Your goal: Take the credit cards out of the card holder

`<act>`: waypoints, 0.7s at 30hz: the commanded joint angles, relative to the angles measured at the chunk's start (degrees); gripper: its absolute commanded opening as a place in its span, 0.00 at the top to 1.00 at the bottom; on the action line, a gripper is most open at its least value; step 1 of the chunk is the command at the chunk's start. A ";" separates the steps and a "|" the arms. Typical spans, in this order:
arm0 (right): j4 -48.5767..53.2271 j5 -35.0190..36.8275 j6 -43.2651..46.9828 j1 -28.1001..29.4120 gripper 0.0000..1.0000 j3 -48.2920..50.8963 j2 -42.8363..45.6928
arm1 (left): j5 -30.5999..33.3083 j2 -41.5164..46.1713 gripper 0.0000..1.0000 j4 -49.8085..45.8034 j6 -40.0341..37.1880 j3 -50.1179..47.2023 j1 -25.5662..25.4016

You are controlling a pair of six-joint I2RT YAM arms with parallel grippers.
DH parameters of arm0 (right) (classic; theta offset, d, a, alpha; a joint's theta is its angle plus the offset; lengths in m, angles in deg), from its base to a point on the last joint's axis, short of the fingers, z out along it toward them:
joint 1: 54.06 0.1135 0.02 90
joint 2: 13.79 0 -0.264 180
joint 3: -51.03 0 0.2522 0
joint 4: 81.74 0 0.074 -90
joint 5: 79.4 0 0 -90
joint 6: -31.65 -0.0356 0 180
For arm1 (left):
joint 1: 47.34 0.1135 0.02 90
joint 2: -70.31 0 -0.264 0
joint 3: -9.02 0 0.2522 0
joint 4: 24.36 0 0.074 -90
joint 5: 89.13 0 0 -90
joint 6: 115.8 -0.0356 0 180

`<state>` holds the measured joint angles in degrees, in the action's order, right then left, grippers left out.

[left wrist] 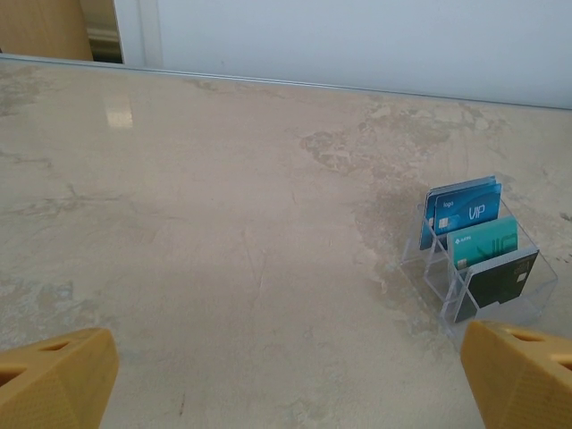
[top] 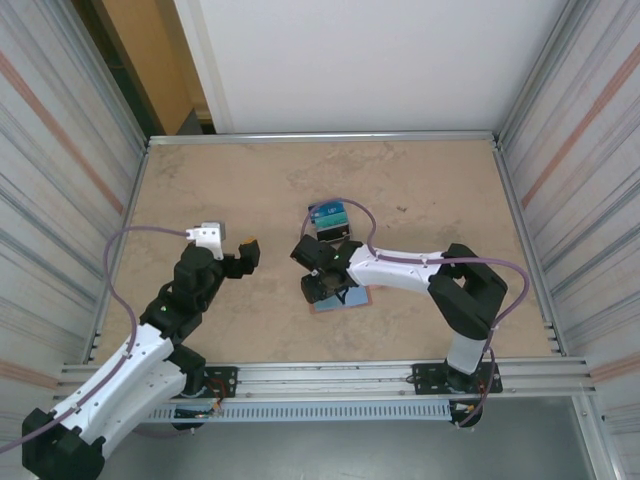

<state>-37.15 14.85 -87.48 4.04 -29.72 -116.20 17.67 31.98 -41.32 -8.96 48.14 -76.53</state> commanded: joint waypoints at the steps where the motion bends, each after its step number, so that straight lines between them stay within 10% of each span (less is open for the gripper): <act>1: 2.22 0.58 -0.15 0.65 0.53 -1.62 -1.45 | 1.32 -0.07 0.02 0.09 1.09 -0.84 0.58; 21: 2.48 2.93 -2.23 1.58 0.54 0.15 -4.45 | 0.21 -1.50 0.01 0.57 1.54 -0.01 0.64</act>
<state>-36.36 15.94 -87.98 5.22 -29.72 -119.00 17.62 30.41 -41.30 -8.33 48.12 -76.53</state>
